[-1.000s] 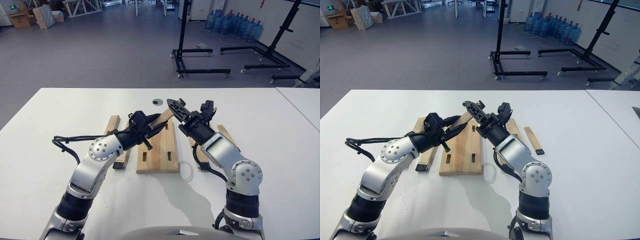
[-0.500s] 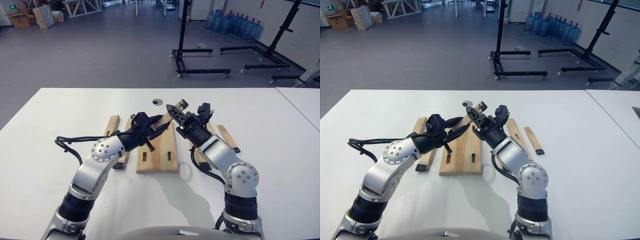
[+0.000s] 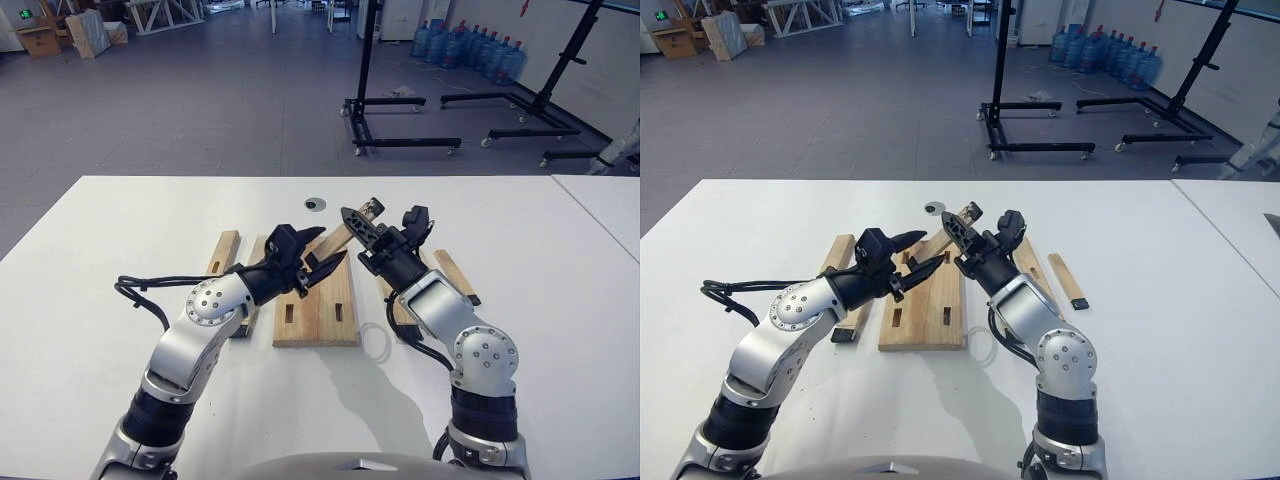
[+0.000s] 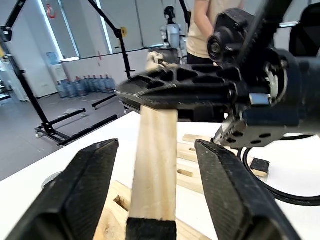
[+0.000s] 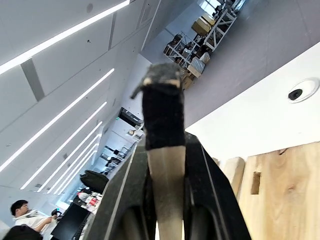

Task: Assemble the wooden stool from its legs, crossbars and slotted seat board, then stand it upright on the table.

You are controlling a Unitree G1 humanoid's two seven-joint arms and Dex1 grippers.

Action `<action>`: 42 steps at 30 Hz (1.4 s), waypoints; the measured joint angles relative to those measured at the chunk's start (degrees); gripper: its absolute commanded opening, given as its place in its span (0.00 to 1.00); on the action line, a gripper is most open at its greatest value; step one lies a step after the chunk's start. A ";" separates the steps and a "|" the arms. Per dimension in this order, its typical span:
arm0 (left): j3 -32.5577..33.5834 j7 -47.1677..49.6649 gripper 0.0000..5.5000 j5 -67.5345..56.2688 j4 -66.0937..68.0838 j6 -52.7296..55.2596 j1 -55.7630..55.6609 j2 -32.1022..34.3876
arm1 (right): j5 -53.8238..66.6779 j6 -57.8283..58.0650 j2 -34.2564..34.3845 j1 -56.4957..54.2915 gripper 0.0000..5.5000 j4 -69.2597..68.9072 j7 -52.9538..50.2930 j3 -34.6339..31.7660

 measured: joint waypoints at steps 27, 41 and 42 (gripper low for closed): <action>3.31 7.67 0.54 5.34 6.65 -2.18 0.30 -2.62 | -32.76 -18.49 -4.97 2.46 0.07 17.61 15.05 -3.63; 2.16 7.19 0.54 5.82 6.65 -2.19 0.30 -2.66 | -37.04 -22.31 -2.66 3.30 0.07 19.93 16.23 -4.91; 2.11 7.18 0.54 5.86 6.65 -2.19 0.30 -2.66 | -37.04 -22.31 -2.55 3.31 0.07 19.92 16.21 -5.01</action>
